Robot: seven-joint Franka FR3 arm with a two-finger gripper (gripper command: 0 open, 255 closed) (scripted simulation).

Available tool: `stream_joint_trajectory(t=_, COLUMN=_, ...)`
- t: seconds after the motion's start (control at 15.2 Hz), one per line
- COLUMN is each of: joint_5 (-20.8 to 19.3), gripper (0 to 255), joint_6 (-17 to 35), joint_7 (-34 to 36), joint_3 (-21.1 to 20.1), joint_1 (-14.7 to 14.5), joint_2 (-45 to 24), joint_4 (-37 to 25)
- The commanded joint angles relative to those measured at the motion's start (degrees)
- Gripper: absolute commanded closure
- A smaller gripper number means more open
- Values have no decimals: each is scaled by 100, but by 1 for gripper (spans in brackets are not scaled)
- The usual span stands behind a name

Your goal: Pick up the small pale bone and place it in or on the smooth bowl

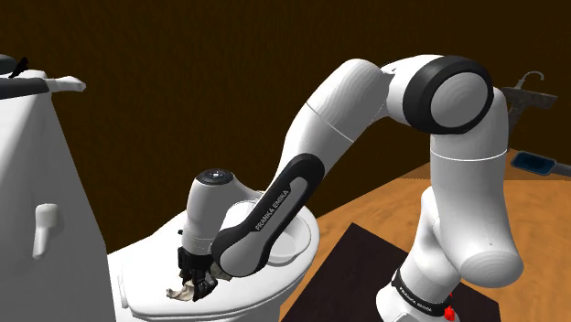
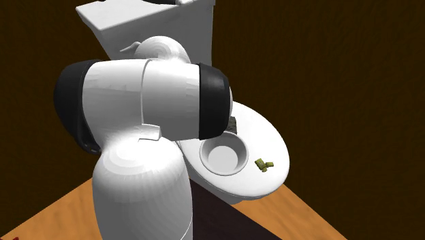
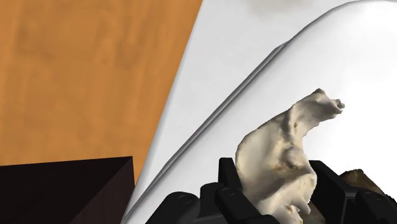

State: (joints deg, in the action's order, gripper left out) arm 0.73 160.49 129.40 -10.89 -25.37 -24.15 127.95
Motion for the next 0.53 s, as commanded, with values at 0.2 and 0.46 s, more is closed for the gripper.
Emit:
stream_joint_trajectory(t=0.2, joint_5=44, gripper=255, joint_6=-186, joint_7=-17, joint_3=-42, joint_1=35, joint_2=213, joint_4=25)
stream_joint_trajectory(t=0.46, joint_5=106, gripper=255, joint_6=-444, joint_7=-42, joint_3=-93, joint_1=77, joint_2=489, joint_4=40)
